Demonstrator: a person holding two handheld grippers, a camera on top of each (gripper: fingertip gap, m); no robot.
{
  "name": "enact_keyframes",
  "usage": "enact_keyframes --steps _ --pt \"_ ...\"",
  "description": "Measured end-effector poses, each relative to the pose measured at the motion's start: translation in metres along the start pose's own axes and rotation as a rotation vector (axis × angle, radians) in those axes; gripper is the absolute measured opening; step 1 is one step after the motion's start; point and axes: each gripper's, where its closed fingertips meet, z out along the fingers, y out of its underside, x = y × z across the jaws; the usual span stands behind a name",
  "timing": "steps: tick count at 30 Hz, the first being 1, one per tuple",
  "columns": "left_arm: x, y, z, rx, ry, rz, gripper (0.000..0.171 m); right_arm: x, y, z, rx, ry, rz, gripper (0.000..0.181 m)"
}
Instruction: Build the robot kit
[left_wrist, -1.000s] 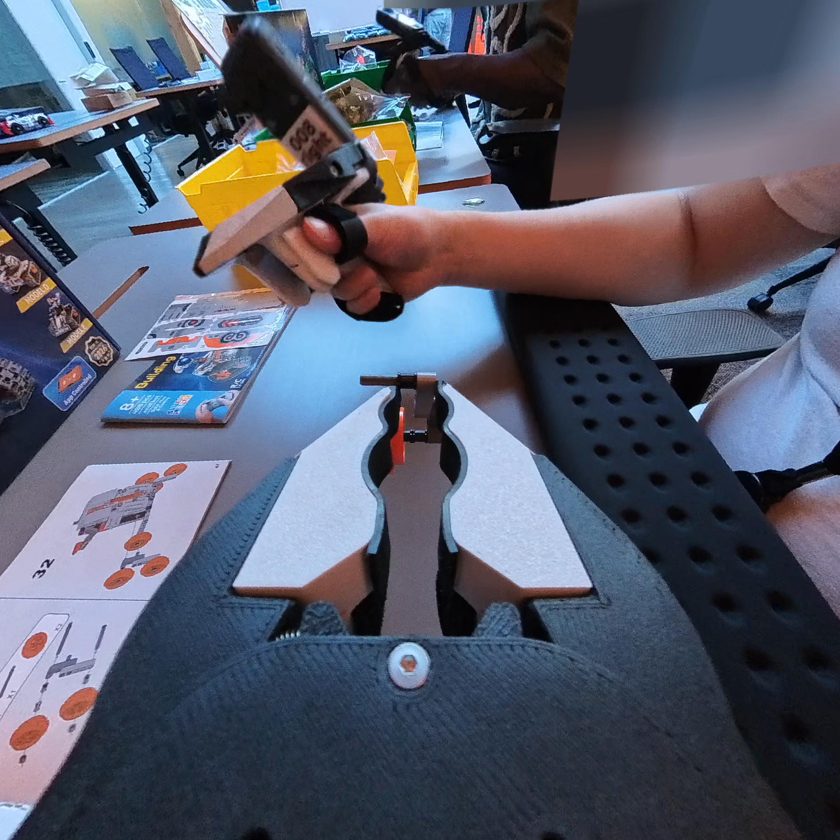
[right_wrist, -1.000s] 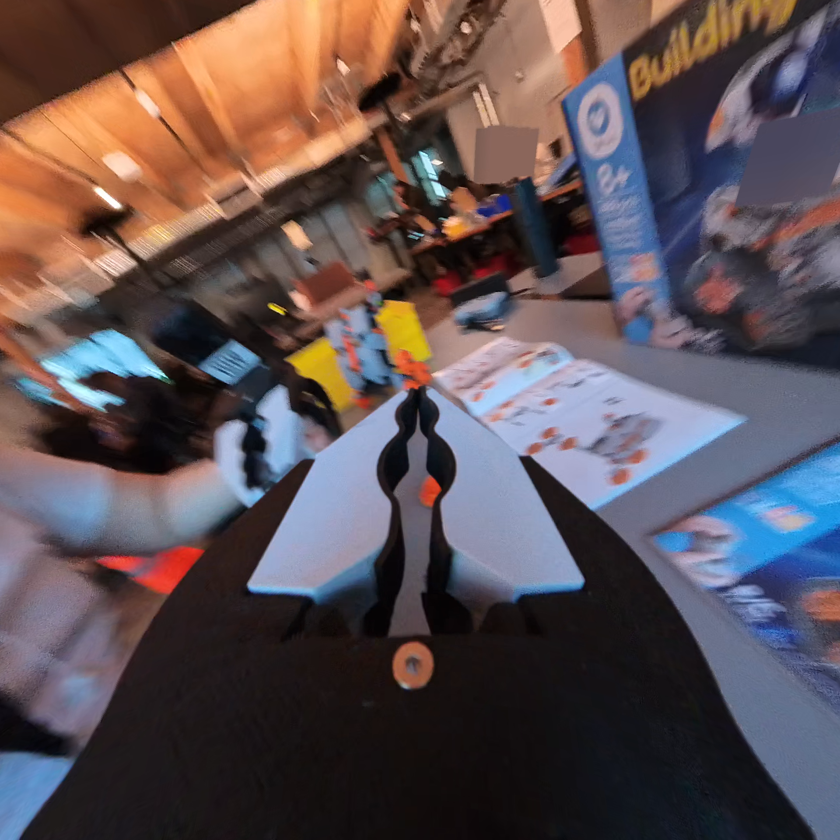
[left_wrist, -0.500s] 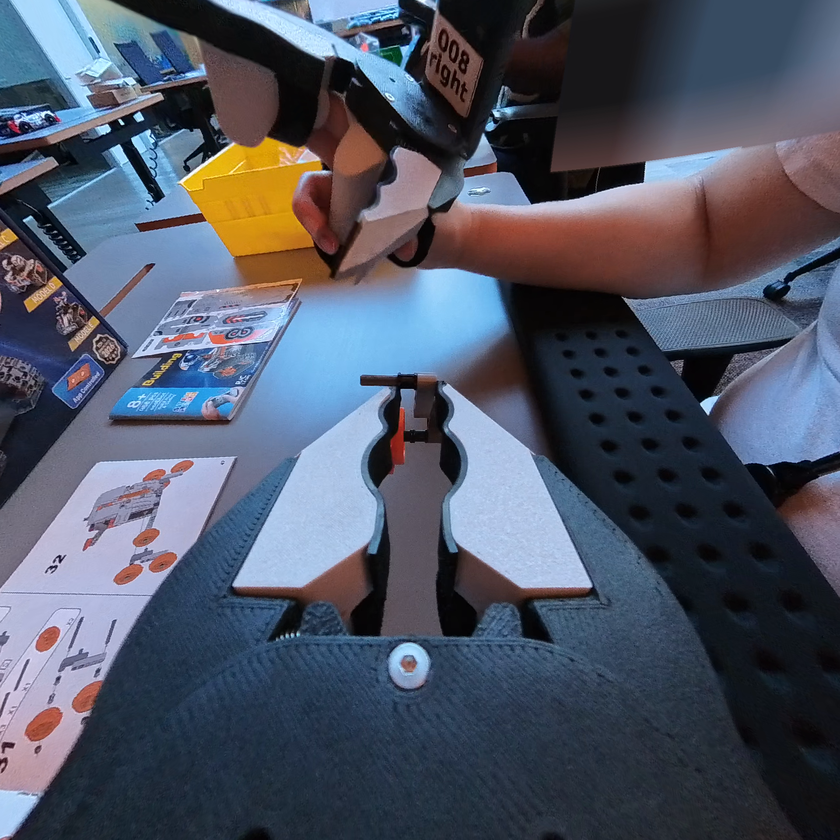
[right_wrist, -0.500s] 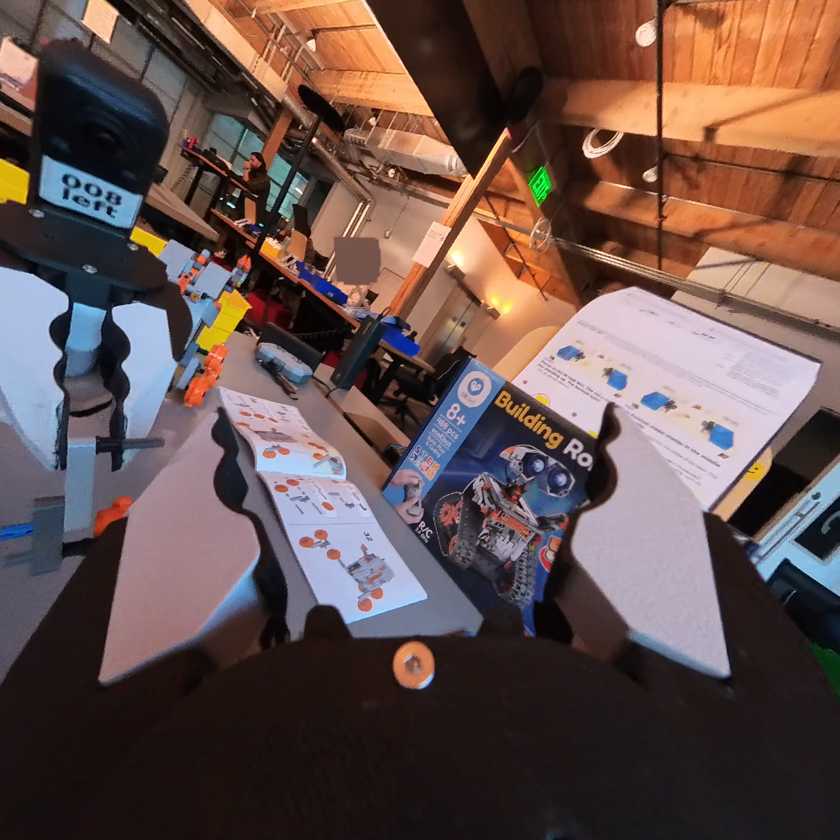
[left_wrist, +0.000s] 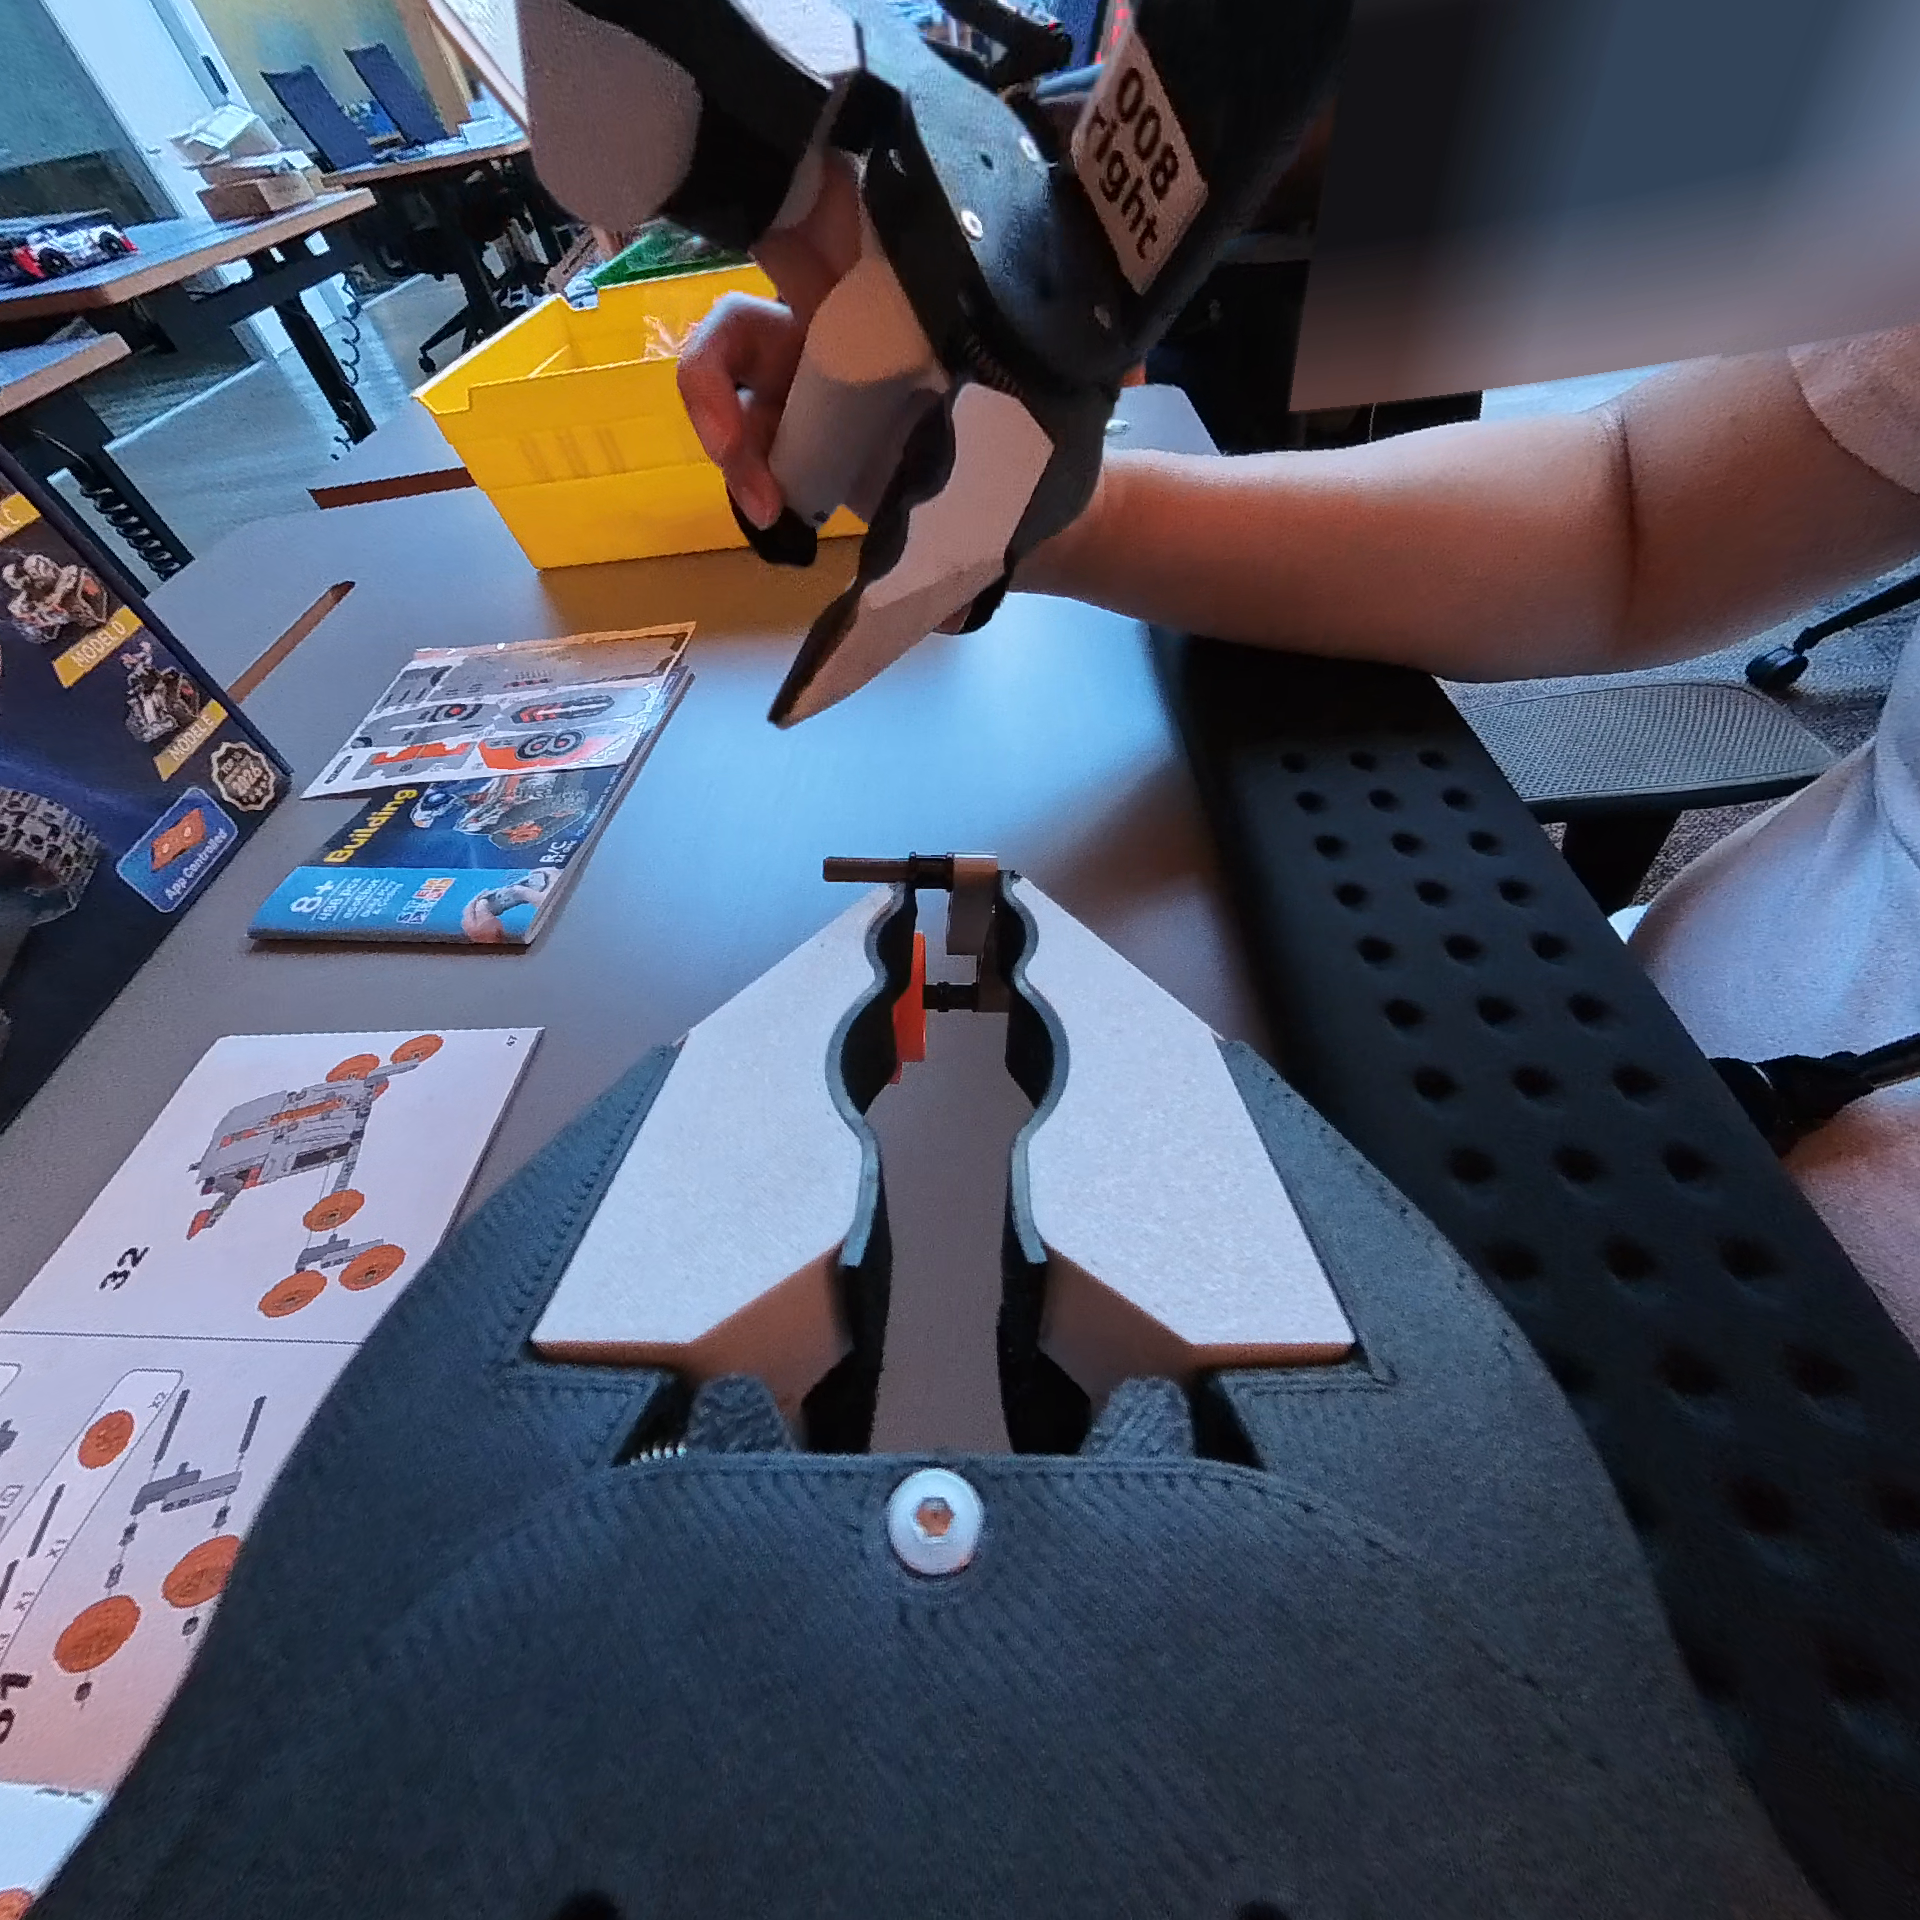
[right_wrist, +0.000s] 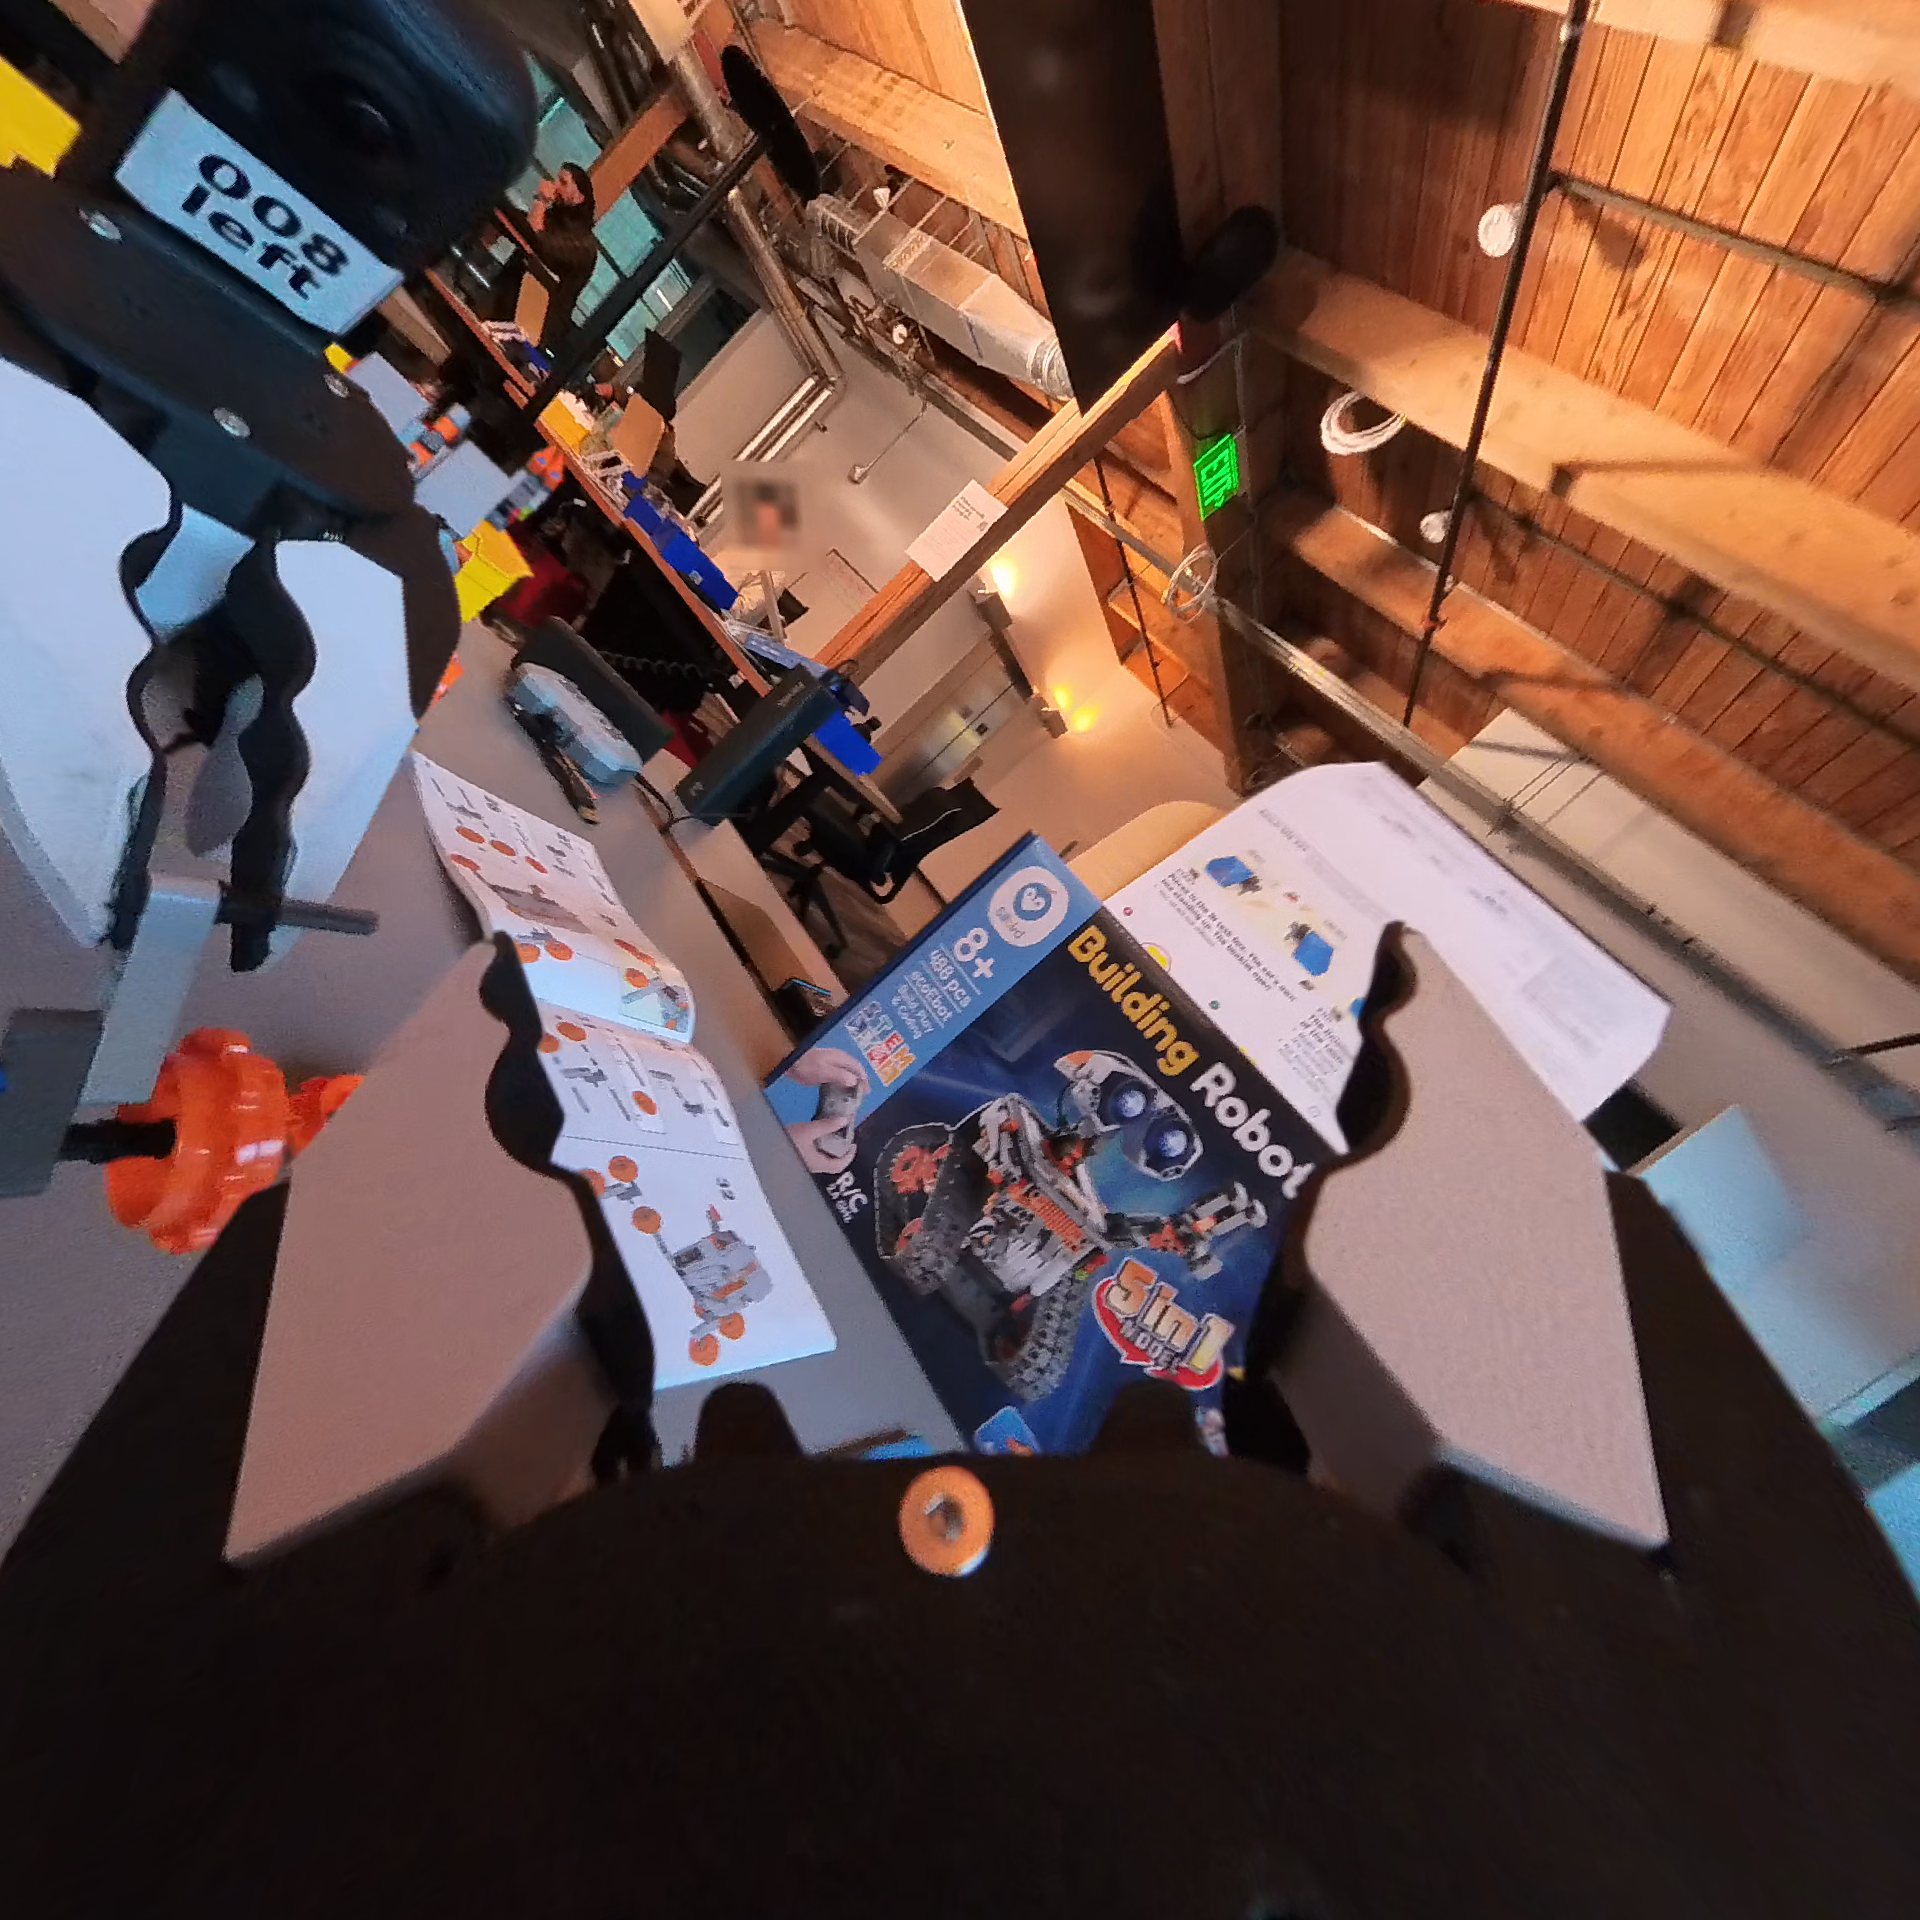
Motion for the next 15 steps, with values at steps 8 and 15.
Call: enact_keyframes --steps 8,15 --pt "0.0004 0.0000 0.0001 -0.001 0.003 -0.002 0.013 -0.0028 -0.0053 0.0013 0.010 -0.012 -0.009 0.155" --pt "0.0001 0.0000 -0.0004 -0.002 0.002 -0.004 0.013 -0.0049 -0.0017 0.0012 0.018 -0.036 0.051 0.150"
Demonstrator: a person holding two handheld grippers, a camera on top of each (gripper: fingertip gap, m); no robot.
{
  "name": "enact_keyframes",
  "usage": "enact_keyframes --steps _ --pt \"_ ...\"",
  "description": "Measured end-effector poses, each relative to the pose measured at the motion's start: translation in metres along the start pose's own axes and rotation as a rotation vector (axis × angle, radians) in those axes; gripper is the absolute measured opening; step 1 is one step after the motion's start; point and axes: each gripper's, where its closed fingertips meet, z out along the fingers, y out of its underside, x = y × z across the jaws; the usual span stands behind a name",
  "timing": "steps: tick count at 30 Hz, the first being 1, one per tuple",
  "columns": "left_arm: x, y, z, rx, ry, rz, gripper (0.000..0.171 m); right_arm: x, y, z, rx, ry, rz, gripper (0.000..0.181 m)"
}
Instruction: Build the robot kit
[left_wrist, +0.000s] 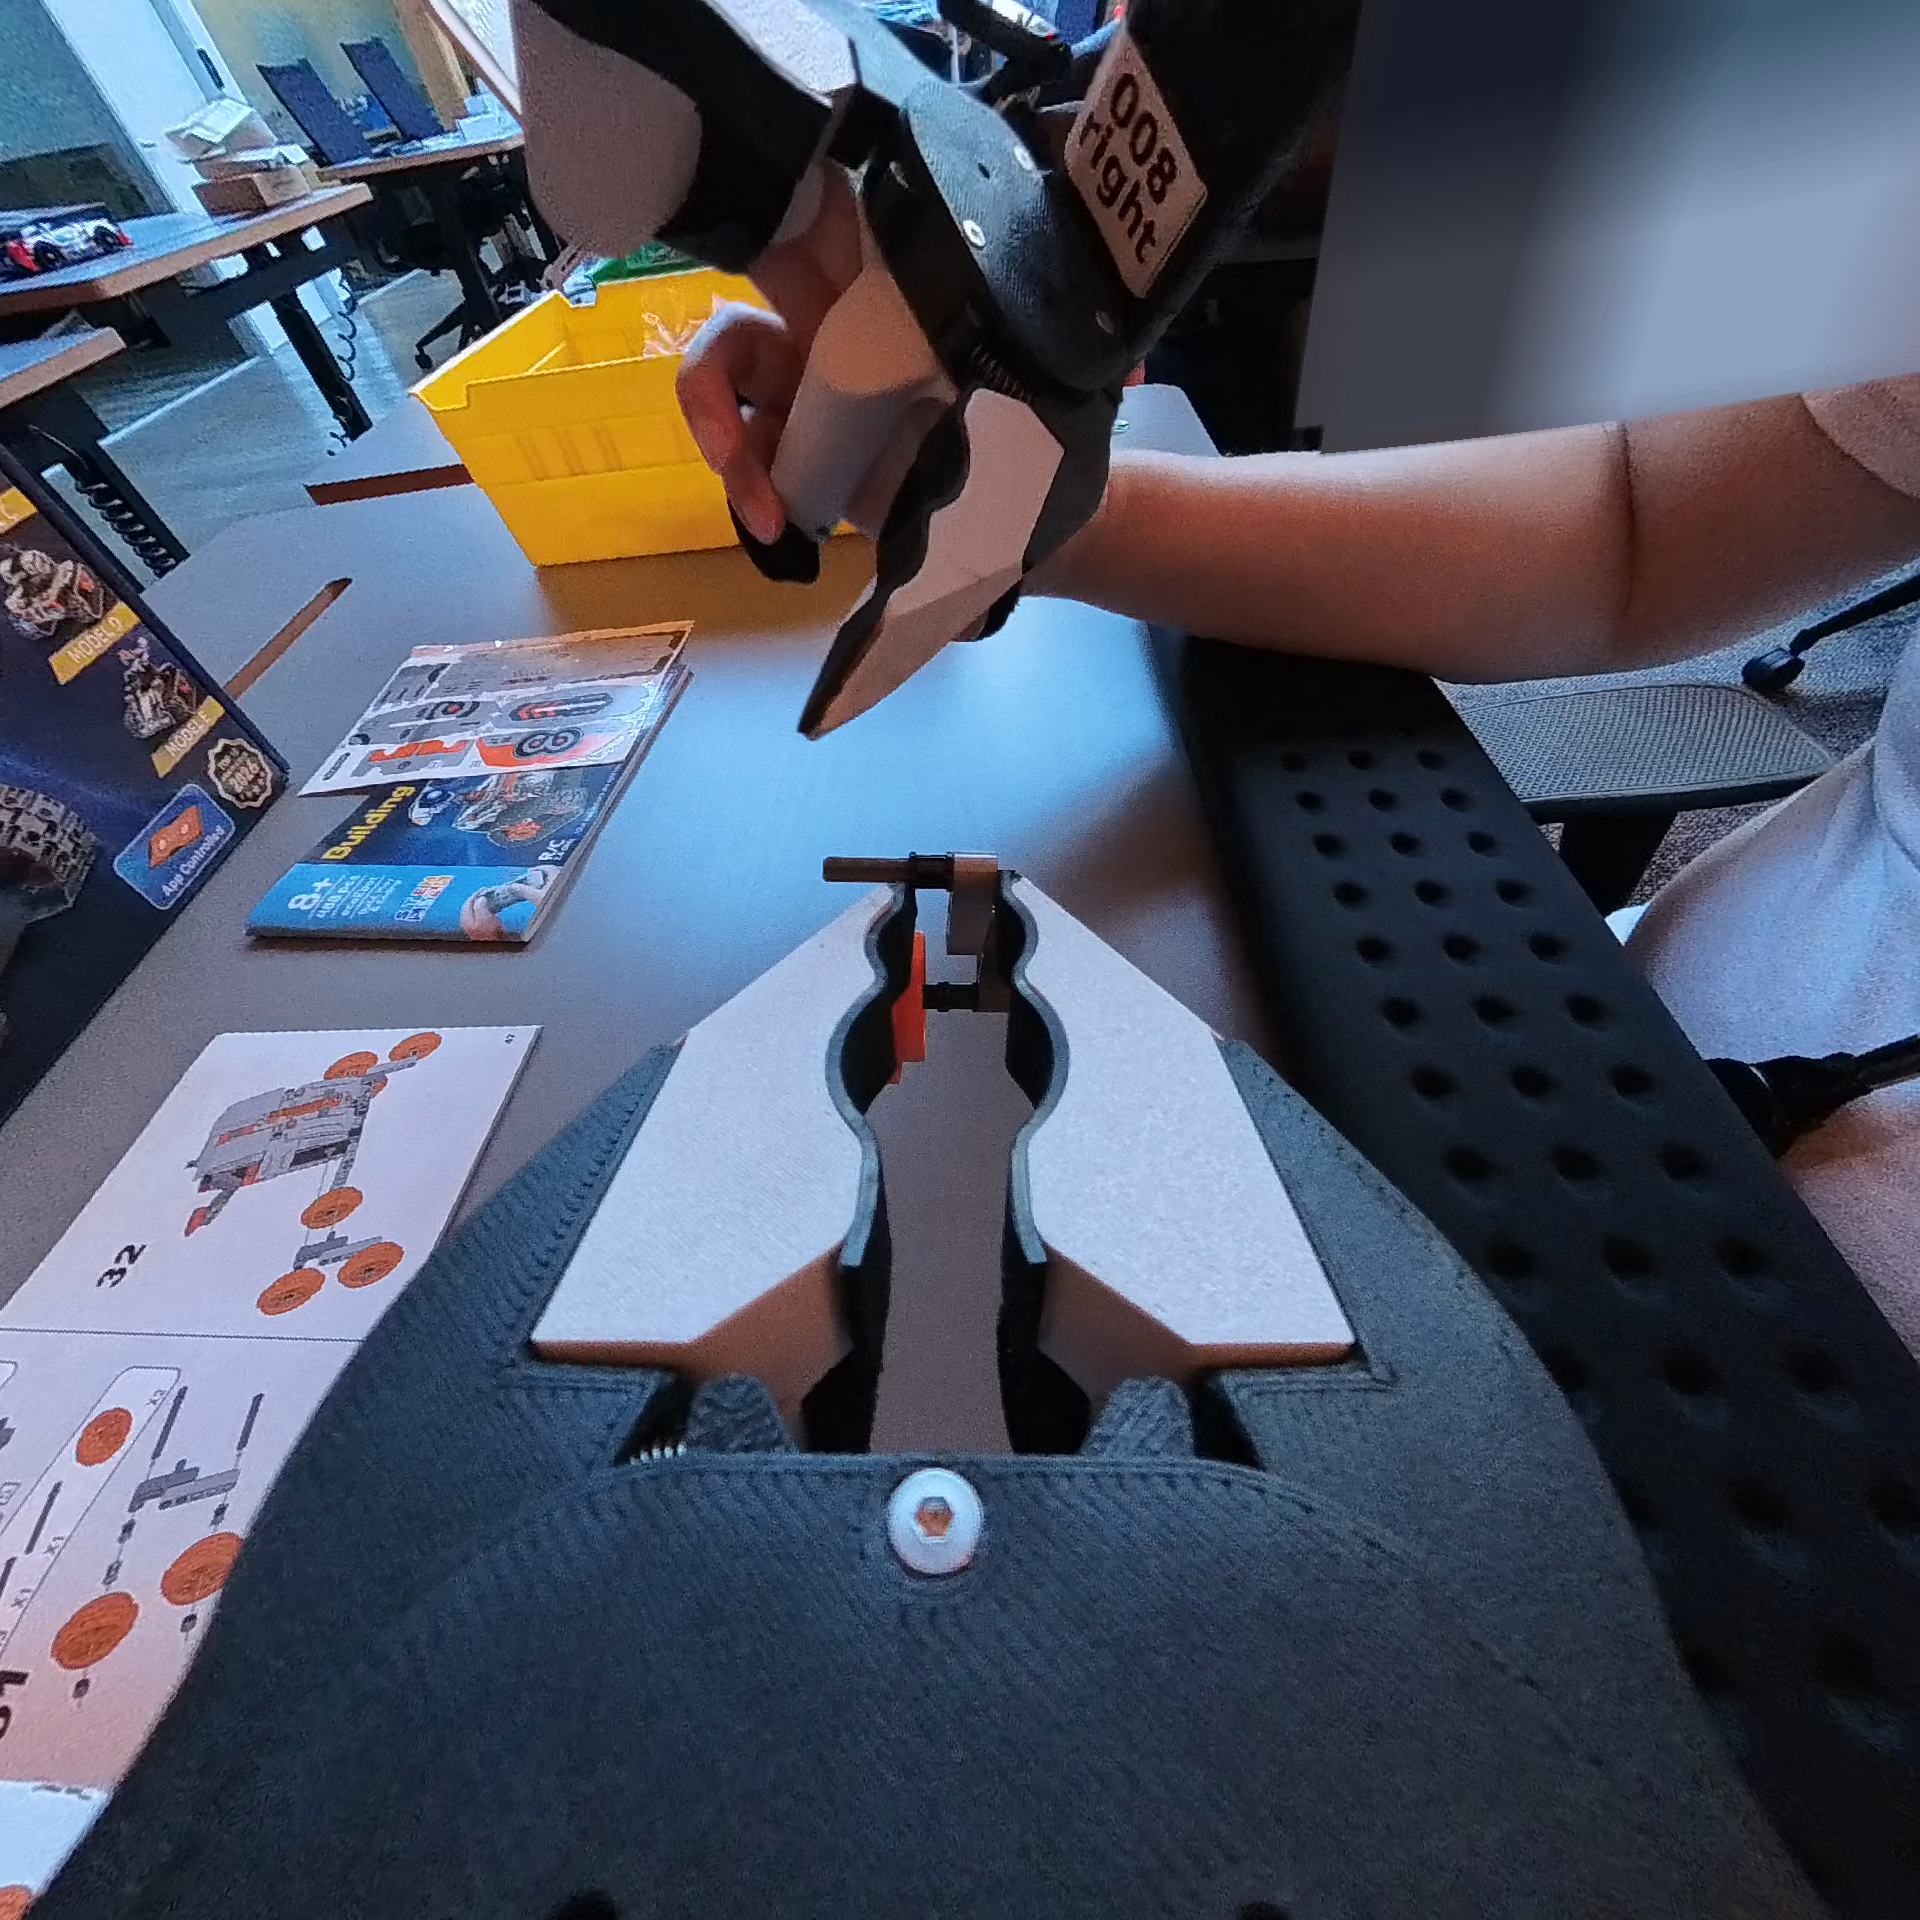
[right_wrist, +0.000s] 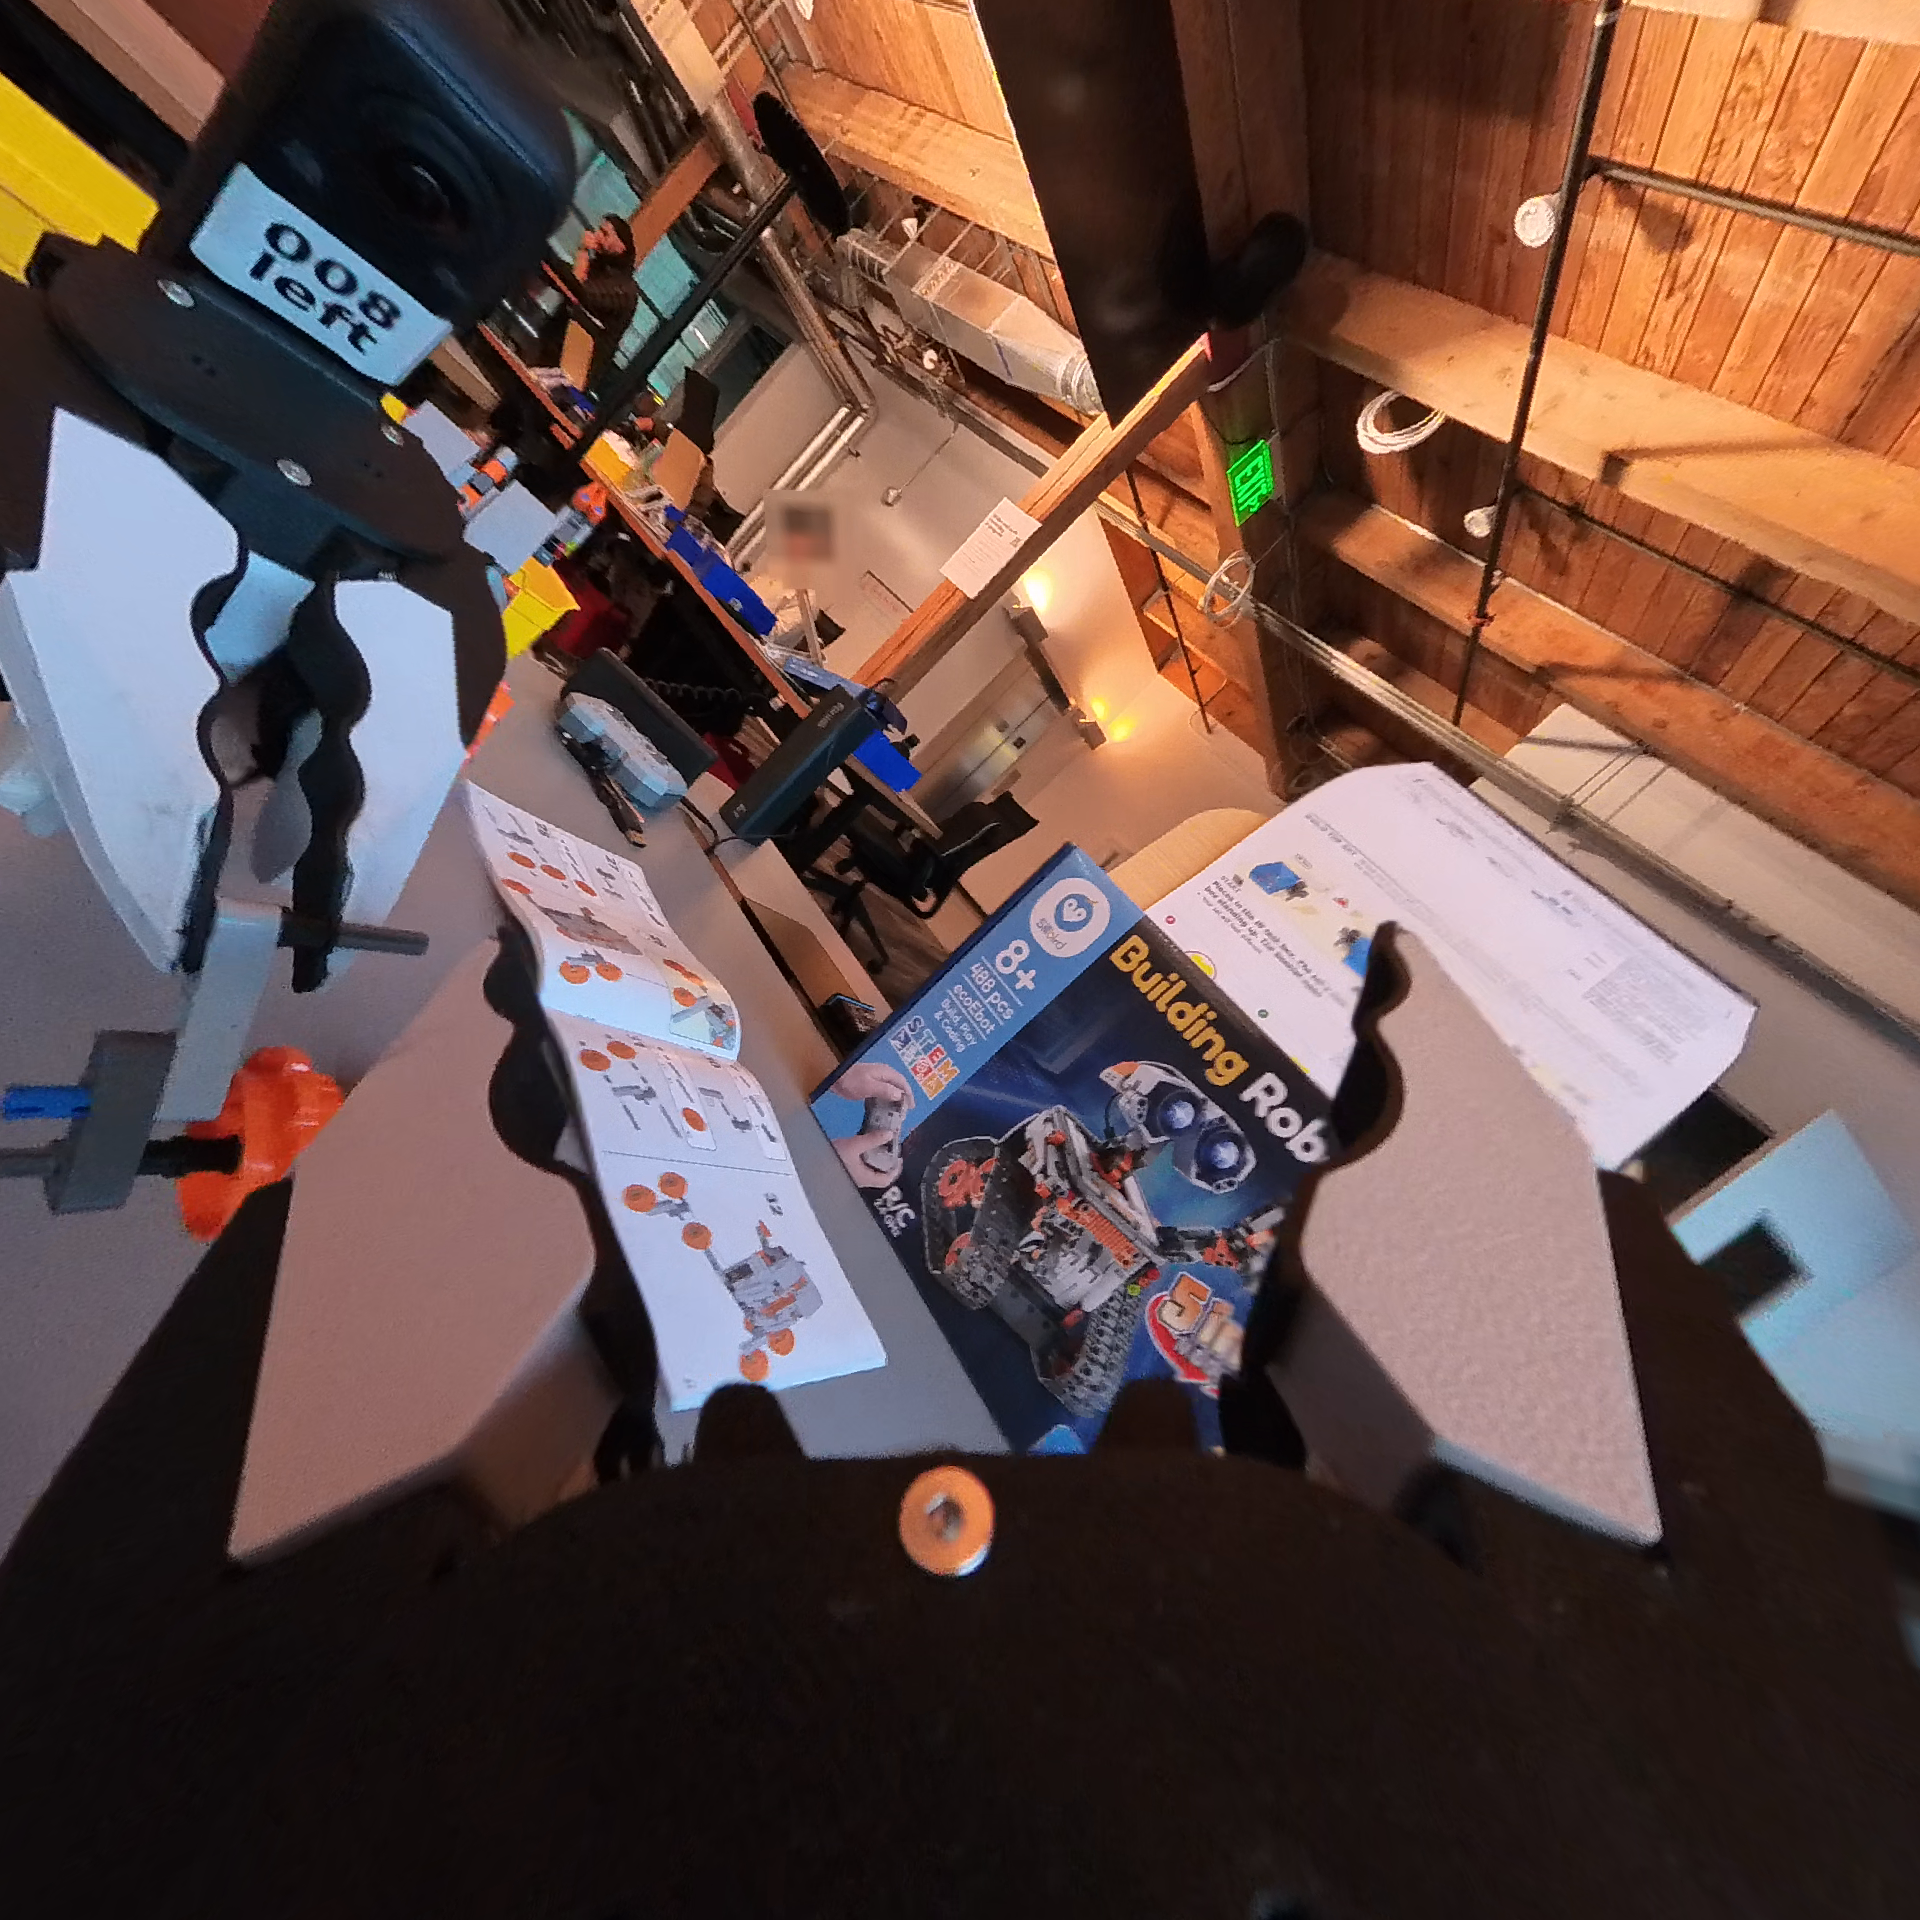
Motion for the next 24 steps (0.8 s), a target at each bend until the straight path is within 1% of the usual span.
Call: enact_keyframes --steps 2,4,6,8,10,11,12,14,15,16,18,19,21,24 --pt "0.000 0.000 0.000 -0.001 0.001 0.000 0.013 -0.002 0.002 0.001 0.014 -0.044 0.126 0.150" --pt "0.000 0.000 0.000 -0.001 0.003 0.000 0.013 -0.003 -0.002 0.001 0.065 -0.105 0.332 0.148" --pt "0.001 0.000 0.000 -0.003 0.006 0.001 0.013 0.000 -0.010 -0.002 0.129 -0.162 0.511 0.142" --pt "0.002 0.001 0.001 -0.005 0.011 0.003 0.014 0.010 -0.017 -0.006 0.201 -0.156 0.606 0.140" --pt "0.003 0.002 0.001 -0.009 0.014 0.003 0.014 0.016 -0.025 -0.010 0.270 -0.189 0.741 0.135" --pt "0.003 0.002 0.002 -0.011 0.015 0.003 0.014 0.021 -0.032 -0.013 0.341 -0.227 0.874 0.135" --pt "0.003 0.003 0.002 -0.015 0.016 0.004 0.014 0.032 -0.041 -0.019 0.452 -0.283 1.064 0.136" --pt "0.004 0.004 0.003 -0.019 0.019 0.004 0.014 0.059 -0.053 -0.039 0.723 -0.461 1.474 0.136" --pt "0.004 0.004 0.003 -0.020 0.020 0.003 0.014 0.073 -0.052 -0.050 0.851 -0.512 1.617 0.135" --pt "0.004 0.004 0.003 -0.021 0.022 0.002 0.014 0.087 -0.047 -0.060 0.968 -0.533 1.711 0.135" --pt "0.005 0.005 0.004 -0.024 0.023 0.003 0.014 0.108 -0.031 -0.076 1.157 -0.509 1.831 0.134" --pt "0.005 0.005 0.004 -0.027 0.023 0.003 0.014 0.114 -0.025 -0.081 1.220 -0.507 1.878 0.133" --pt "0.005 0.006 0.005 -0.029 0.024 0.003 0.014 0.119 -0.020 -0.087 1.287 -0.547 1.924 0.133" --pt "0.005 0.006 0.005 -0.030 0.028 0.002 0.014 0.117 -0.028 -0.093 1.326 -0.650 1.925 0.133"
